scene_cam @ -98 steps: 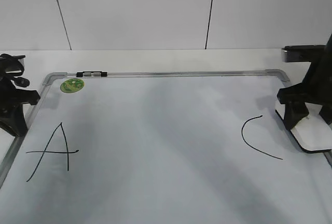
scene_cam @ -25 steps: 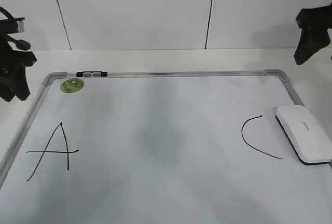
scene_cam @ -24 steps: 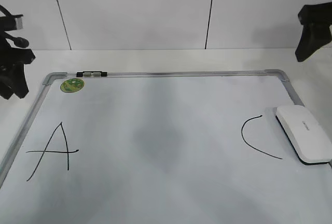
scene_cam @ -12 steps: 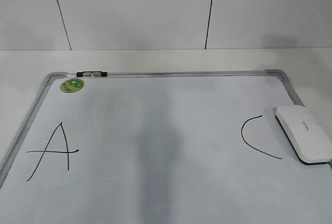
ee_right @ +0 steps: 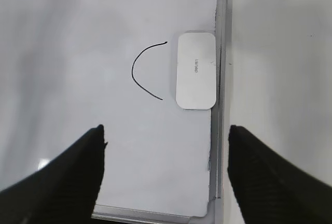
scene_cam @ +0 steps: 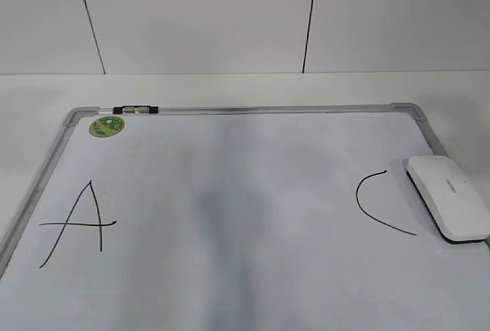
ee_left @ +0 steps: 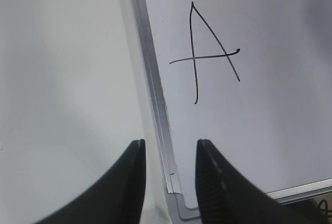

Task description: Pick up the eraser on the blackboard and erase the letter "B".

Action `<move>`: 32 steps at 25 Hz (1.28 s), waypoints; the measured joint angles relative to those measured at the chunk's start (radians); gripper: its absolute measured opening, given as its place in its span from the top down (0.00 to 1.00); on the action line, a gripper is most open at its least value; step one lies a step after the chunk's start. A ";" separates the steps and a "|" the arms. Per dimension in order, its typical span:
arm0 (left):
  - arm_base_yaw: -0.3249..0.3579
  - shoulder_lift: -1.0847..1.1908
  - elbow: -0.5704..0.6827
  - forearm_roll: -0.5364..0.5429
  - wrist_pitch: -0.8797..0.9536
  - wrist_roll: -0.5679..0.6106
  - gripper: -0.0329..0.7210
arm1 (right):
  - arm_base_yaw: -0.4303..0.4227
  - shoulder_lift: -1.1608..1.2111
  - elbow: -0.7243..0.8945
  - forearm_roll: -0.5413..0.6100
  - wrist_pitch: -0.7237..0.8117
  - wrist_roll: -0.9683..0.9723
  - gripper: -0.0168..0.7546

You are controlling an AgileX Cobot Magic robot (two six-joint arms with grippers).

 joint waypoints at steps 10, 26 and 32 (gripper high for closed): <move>0.000 -0.484 0.139 -0.007 0.013 0.006 0.64 | 0.000 -0.402 0.209 -0.008 0.014 -0.015 0.22; 0.000 -1.062 0.527 0.018 -0.105 0.027 0.64 | 0.000 -0.706 0.569 -0.047 -0.015 -0.105 0.22; 0.000 -1.086 0.562 0.036 -0.113 0.029 0.64 | 0.000 -0.797 0.575 -0.061 -0.039 -0.105 0.22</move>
